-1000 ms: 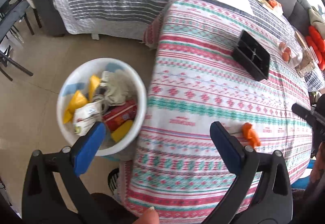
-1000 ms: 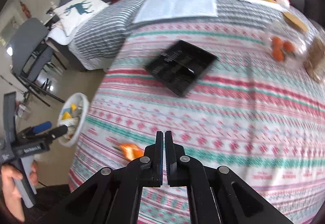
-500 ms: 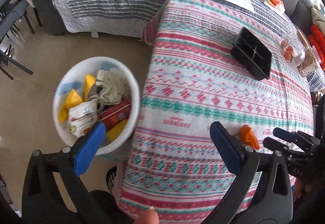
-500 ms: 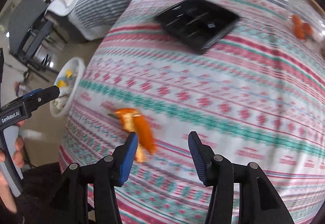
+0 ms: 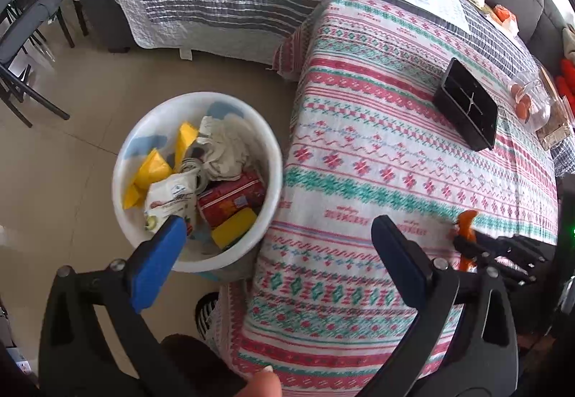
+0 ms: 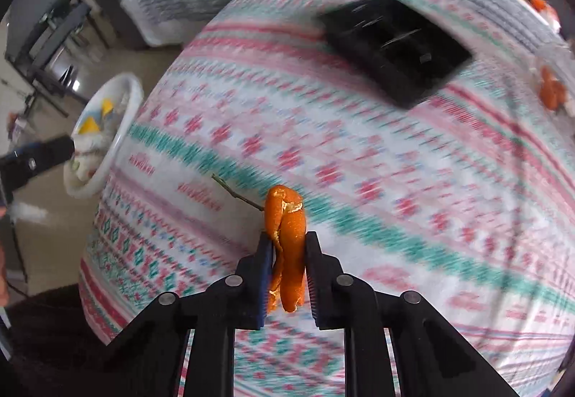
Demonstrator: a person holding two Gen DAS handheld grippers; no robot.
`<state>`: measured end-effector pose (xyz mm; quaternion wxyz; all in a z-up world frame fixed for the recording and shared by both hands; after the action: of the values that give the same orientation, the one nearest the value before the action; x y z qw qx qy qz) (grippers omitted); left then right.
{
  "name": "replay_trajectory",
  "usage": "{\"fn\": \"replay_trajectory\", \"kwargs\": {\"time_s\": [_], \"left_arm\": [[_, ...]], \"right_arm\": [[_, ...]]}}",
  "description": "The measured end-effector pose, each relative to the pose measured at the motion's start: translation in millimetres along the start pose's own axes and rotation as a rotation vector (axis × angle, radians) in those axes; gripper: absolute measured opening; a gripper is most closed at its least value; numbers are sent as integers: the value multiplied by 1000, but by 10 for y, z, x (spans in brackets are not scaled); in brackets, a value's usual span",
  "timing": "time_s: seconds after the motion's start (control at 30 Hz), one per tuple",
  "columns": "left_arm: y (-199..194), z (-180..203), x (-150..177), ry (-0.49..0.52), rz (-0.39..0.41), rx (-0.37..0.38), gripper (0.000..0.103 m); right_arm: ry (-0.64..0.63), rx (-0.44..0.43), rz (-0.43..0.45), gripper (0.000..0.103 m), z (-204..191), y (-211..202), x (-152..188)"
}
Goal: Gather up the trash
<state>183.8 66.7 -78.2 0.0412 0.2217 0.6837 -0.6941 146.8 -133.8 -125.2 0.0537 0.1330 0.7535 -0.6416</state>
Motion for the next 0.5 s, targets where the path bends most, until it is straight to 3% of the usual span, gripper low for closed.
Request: {"fn": "replay_trajectory", "kwargs": {"time_s": [0.2,0.33,0.5], "left_arm": [[110,451,-171,44,10,23,102],[165,863,-396,74,65,40,102],[376,1301,-701,17,127,80,102]], "right_arm": [[159,9,48,17,752,-216,-206],[286,3,57,17,1346,-333,-221],[398,1,72,17,1901,-438,-216]]}}
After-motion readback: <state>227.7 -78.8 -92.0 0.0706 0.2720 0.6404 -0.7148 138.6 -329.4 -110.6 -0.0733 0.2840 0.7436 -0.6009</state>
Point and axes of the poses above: each gripper's, at about its wrist camera, not at the fingertips, and y roughly the way its jaws point, z to its right, x to its underside, the point moved 5 cm from there along y, roughly the way its jaws point, and after that the axes turned 14 degrees about y, right-handed, at the moved point
